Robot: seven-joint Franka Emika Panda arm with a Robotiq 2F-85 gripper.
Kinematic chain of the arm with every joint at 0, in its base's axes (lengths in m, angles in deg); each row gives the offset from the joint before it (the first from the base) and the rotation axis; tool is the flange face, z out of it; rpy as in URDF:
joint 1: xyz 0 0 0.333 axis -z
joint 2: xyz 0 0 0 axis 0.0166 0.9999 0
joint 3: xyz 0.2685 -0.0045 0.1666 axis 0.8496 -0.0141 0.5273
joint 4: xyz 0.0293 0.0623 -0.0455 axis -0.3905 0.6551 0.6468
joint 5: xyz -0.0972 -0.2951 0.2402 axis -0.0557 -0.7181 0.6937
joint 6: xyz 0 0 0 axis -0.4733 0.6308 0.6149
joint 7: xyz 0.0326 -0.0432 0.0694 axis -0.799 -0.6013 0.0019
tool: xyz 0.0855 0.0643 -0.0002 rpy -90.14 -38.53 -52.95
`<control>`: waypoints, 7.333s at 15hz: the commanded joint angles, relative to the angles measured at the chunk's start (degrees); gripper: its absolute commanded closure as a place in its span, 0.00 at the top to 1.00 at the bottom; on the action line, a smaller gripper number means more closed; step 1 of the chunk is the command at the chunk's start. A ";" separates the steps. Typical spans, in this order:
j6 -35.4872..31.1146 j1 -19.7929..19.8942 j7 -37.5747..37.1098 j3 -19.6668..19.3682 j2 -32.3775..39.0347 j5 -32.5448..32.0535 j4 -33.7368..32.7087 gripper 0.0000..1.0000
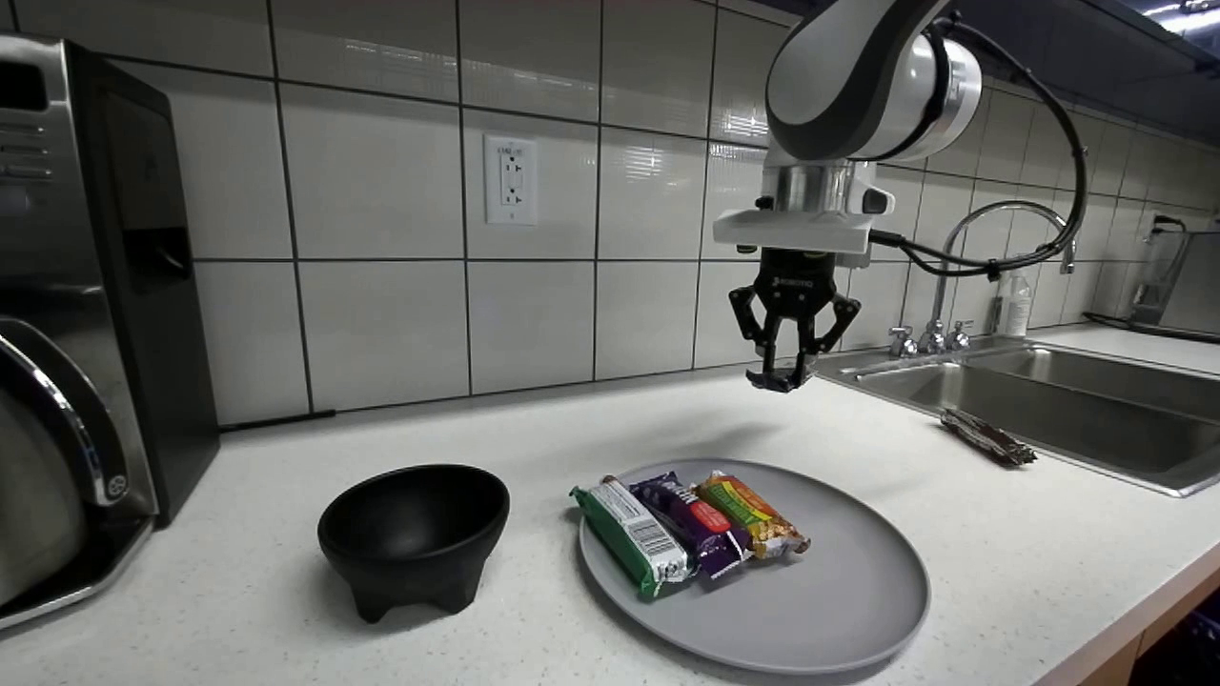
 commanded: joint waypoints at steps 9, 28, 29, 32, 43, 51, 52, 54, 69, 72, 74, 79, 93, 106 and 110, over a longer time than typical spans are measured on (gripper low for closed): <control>1.95 -0.23 5.11 5.20 -7.40 0.62 7.16 0.08; 2.14 -0.38 27.21 6.61 -9.08 -1.53 12.49 0.08; 2.35 -0.57 28.12 6.73 -9.12 -2.11 12.54 0.08; 2.81 -1.03 29.70 7.21 -9.34 -4.55 12.93 0.08; 2.05 -2.36 31.63 9.23 -9.82 -7.24 16.60 0.08; 2.32 -2.84 31.20 9.49 -9.63 -9.98 17.39 0.08; 2.21 -2.87 31.16 9.51 -9.64 -10.76 17.51 0.08; 1.26 -2.97 31.05 9.58 -9.73 -12.03 18.07 0.08; -5.70 -3.44 31.76 10.39 -9.72 -9.84 22.36 0.58; -5.86 -3.35 31.69 10.24 -10.14 -9.92 22.61 0.72; -5.86 -3.21 31.75 10.13 -10.54 -9.77 22.58 0.87; -5.19 -2.27 32.29 9.84 -11.97 -5.91 21.96 1.00; -3.76 2.38 28.67 5.86 -12.20 2.61 20.43 1.00; -4.03 7.27 31.32 1.24 -12.88 1.61 18.77 1.00; -4.45 9.16 32.89 -0.42 -12.29 1.59 17.87 1.00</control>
